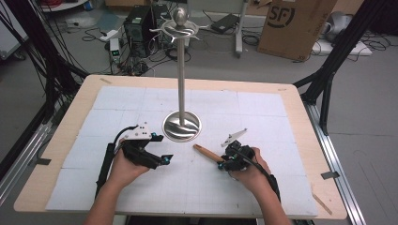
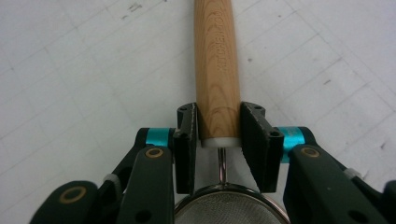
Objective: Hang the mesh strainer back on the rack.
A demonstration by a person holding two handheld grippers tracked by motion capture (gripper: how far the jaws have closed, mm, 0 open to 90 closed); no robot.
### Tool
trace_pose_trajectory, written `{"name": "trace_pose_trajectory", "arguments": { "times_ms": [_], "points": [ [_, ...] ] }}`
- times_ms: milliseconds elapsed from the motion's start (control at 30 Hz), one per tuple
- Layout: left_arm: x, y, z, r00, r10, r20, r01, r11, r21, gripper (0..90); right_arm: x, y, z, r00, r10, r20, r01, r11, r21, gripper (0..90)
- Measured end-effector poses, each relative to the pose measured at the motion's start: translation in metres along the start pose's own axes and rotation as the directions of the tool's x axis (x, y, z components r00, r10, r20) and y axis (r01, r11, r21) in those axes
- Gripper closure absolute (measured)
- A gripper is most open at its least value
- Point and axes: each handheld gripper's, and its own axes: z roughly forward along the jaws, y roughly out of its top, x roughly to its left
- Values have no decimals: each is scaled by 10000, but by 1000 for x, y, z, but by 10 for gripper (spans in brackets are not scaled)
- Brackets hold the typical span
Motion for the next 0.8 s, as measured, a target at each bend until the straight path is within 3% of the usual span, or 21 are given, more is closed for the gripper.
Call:
{"name": "trace_pose_trajectory", "arguments": {
  "times_ms": [433, 667, 800],
  "points": [
    [0, 1, -2, 10000, 29, -1, -29, 10000, -37, 174, 5, 14, 4, 9994, -276, 195, 258, 9957, 893, 632],
    [0, 1, -1, 10000, -2, -17, 2, 10000, -58, 174, 7, 23, 7, 9978, -585, 317, 530, 9868, 1529, 632],
    [0, 1, -1, 10000, 66, -43, -66, 10000, 16, 174, 8, 23, 7, 9980, -558, 312, 502, 9861, 1583, 663]
  ]
}}
